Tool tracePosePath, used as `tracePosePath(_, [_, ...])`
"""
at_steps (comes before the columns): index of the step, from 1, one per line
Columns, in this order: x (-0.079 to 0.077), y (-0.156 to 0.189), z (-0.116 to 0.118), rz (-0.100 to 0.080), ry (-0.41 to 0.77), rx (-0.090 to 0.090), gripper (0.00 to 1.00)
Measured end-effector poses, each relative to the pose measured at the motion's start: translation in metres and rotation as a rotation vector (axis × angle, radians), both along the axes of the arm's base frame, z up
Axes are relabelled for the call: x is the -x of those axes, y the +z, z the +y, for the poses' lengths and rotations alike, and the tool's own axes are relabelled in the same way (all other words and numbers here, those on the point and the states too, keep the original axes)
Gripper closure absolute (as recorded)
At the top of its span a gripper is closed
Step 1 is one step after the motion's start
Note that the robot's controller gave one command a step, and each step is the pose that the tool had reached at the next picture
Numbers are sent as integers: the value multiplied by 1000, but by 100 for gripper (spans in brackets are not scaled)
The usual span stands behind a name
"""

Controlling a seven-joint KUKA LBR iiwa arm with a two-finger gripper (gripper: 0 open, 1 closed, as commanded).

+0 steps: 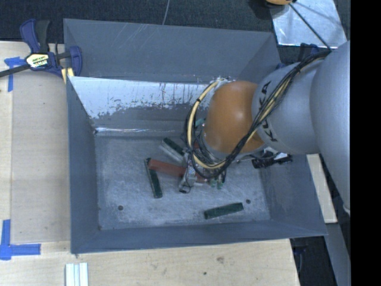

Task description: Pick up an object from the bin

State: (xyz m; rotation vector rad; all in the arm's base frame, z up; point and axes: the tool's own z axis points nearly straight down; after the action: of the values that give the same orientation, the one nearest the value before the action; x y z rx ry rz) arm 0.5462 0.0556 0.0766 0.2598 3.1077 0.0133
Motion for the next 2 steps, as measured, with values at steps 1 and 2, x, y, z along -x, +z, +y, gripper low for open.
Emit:
tracePosePath(1, [1, 35, 3, 27, -4, 7, 100])
tracePosePath(2, [2, 66, -16, 17, -113, 3, 100])
